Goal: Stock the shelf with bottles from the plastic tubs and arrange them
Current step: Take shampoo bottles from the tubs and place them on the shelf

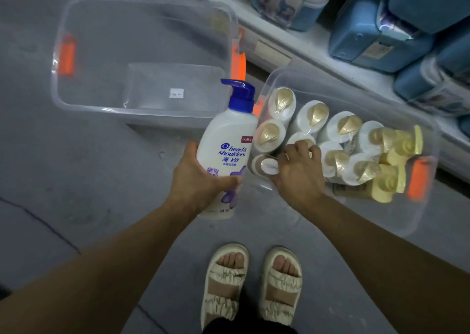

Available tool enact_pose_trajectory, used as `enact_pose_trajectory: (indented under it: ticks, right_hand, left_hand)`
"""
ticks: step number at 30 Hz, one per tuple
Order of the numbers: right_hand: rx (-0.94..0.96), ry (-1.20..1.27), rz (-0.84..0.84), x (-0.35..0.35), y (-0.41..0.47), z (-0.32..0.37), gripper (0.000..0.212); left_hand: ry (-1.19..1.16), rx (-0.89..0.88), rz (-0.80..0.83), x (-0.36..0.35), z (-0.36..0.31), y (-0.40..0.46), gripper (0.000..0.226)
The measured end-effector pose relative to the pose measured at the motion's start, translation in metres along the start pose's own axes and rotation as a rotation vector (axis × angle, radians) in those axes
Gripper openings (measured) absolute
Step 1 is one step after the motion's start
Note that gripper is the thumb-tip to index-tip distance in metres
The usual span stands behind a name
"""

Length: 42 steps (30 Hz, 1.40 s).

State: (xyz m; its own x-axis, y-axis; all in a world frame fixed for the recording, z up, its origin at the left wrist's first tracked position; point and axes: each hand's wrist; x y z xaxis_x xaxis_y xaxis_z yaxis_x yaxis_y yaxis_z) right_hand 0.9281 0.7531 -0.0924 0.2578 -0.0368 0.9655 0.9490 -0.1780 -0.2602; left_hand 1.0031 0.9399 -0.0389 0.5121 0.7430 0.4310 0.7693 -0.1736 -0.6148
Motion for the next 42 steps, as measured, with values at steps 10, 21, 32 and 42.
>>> enact_pose_trajectory:
  ticks: [10, 21, 32, 42]
  right_hand:
    - [0.122, 0.176, -0.039, -0.024, 0.006, -0.008, 0.031]
    - [0.079, 0.367, -0.103, 0.012, -0.022, -0.027, 0.041]
    - [-0.237, 0.872, -0.161, 0.148, -0.038, -0.070, 0.017]
    - [-0.457, 0.821, -0.295, 0.225, -0.048, -0.117, 0.025]
  left_hand:
    - [-0.011, 0.028, -0.017, -0.006, 0.008, -0.001, 0.070]
    - [0.009, 0.023, -0.030, -0.006, -0.010, -0.014, 0.071]
    - [-0.011, -0.032, -0.048, 0.015, -0.077, -0.047, 0.070]
    - [-0.039, -0.124, -0.009, 0.024, -0.149, -0.080, 0.067]
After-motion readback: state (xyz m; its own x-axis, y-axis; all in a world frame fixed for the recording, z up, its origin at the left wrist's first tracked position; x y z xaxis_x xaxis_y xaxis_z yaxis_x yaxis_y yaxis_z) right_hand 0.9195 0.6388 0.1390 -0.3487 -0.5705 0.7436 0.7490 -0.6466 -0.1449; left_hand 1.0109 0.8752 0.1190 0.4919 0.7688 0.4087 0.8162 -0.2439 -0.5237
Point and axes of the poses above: each hand's wrist, its own y-axis towards the middle knuckle, its own x-axis out of the back of the hand, z = x × y
